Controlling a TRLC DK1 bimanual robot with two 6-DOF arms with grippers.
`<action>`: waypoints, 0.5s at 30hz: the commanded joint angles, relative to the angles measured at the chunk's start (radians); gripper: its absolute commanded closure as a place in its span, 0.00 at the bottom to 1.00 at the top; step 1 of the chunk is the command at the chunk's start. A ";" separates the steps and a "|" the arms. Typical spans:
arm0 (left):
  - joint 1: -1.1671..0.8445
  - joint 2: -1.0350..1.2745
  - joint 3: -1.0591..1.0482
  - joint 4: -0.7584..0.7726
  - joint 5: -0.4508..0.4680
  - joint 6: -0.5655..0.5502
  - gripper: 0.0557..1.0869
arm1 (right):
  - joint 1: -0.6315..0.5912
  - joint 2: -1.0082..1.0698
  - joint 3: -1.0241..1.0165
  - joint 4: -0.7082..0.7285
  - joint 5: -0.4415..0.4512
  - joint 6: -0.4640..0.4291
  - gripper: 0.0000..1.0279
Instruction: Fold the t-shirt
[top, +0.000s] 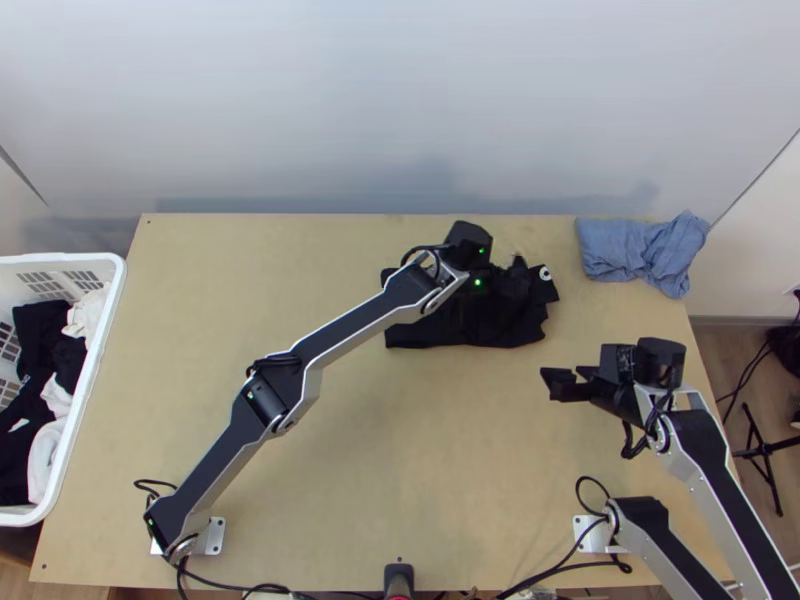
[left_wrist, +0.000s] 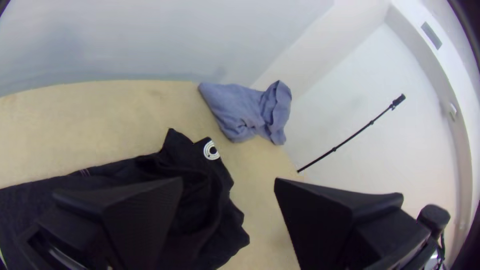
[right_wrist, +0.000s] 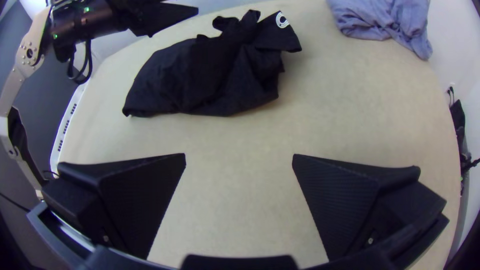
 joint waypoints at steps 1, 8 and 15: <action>-0.002 -0.009 0.000 0.106 -0.001 -0.178 0.04 | -0.001 0.006 -0.041 0.030 0.000 -0.014 0.04; 0.037 -0.021 -0.051 0.103 0.020 -0.151 0.05 | 0.000 0.014 -0.063 0.071 0.002 -0.017 0.04; 0.086 -0.058 -0.095 -0.031 0.022 -0.004 0.97 | -0.004 0.021 -0.063 0.070 0.000 -0.041 0.04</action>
